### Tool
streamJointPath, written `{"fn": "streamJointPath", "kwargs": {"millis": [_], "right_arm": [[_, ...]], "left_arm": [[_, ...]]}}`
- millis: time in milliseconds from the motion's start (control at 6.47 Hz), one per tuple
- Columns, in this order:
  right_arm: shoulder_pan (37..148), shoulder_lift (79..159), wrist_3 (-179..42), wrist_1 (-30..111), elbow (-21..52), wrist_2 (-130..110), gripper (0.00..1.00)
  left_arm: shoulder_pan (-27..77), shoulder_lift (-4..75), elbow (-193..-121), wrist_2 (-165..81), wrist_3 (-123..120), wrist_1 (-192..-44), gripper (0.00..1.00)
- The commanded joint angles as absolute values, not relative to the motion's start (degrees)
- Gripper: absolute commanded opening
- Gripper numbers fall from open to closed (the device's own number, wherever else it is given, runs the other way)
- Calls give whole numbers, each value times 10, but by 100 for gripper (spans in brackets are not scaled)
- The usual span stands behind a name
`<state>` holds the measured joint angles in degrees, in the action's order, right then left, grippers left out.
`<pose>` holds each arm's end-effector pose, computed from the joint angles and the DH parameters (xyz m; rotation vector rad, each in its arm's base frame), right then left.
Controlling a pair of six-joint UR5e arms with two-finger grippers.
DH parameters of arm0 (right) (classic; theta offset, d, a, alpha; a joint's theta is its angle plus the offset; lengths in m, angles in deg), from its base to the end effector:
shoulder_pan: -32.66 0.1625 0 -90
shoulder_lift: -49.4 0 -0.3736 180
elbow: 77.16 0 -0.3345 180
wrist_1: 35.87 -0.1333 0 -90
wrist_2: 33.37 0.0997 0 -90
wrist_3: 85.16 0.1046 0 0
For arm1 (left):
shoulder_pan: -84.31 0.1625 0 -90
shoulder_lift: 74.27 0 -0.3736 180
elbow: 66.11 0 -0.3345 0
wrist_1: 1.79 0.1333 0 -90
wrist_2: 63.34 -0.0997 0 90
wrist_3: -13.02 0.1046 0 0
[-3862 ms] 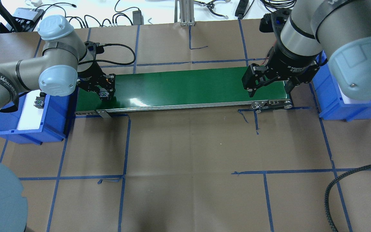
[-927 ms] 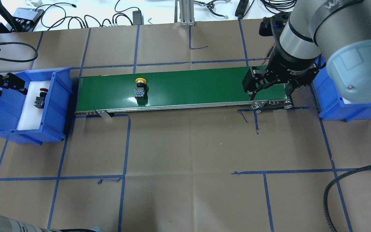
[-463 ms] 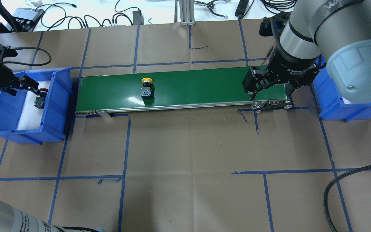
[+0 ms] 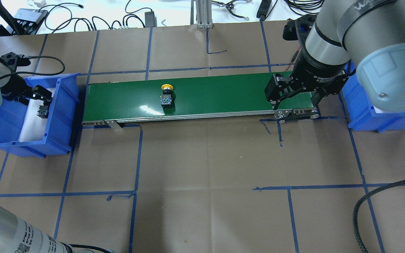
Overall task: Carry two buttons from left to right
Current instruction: 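Lower the left gripper and grasp the red-capped push button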
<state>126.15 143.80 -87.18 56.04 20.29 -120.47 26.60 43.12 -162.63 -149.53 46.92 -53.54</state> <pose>0.1629 -0.3938 0.4108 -0.1478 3.0875 0.0318 0.1789 -0.5456 0.2111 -0.0478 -3.1230 0.1559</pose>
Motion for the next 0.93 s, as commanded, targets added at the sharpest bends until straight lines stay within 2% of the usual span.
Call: {"fn": "streamJointPath", "kwargs": {"millis": [0,154,309,463,618,772], "right_arm": [[1261,1438,-872,562,201,-1205,100],[1261,1438,-872,561,201,-1205,100],[1261,1438,-872,561,202,-1205,100],[1262,1438,-872,561,202,-1205,100],[1261,1438,-872,561,202,-1205,100],[1262,1438,-872,562,202,-1205,100]], "left_arm": [[267,454,-1626,-1493,469,-509,99],[267,461,-1625,-1492,469,-497,99],[265,457,-1625,-1492,469,-497,94],[265,457,-1626,-1490,467,-497,71],[265,455,-1627,-1490,462,-500,40],[264,453,-1628,-1489,452,-507,25]]}}
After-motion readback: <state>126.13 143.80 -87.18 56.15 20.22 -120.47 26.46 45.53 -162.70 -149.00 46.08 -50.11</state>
